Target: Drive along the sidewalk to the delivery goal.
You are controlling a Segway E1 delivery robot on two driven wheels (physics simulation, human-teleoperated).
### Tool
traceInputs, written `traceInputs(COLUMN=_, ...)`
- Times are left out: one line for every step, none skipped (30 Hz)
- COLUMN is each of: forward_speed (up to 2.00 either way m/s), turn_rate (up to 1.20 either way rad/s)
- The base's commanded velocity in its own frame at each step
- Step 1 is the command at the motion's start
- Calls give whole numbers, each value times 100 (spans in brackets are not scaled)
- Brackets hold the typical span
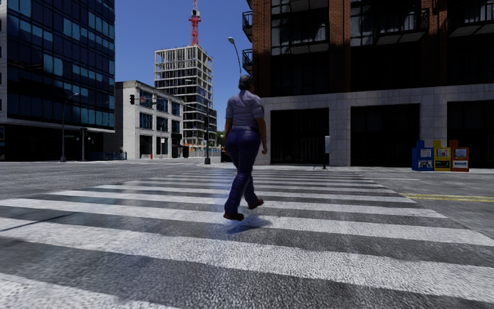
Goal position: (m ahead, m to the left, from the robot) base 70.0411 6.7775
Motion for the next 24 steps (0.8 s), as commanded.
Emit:
traceInputs(forward_speed=0, turn_rate=0)
traceInputs(forward_speed=0, turn_rate=0)
traceInputs(forward_speed=0, turn_rate=0)
traceInputs(forward_speed=0, turn_rate=0)
traceInputs(forward_speed=0, turn_rate=0)
traceInputs(forward_speed=0, turn_rate=0)
traceInputs(forward_speed=0, turn_rate=0)
traceInputs(forward_speed=0, turn_rate=0)
traceInputs(forward_speed=0, turn_rate=0)
traceInputs(forward_speed=0, turn_rate=0)
traceInputs(forward_speed=0, turn_rate=0)
traceInputs(forward_speed=0, turn_rate=0)
traceInputs(forward_speed=0, turn_rate=0)
traceInputs(forward_speed=0, turn_rate=0)
traceInputs(forward_speed=0, turn_rate=0)
traceInputs(forward_speed=0, turn_rate=0)
traceInputs(forward_speed=0, turn_rate=0)
traceInputs(forward_speed=0, turn_rate=0)
traceInputs(forward_speed=0, turn_rate=0)
traceInputs(forward_speed=0, turn_rate=0)
traceInputs(forward_speed=0, turn_rate=0)
traceInputs(forward_speed=10, turn_rate=0)
traceInputs(forward_speed=19, turn_rate=0)
traceInputs(forward_speed=19, turn_rate=0)
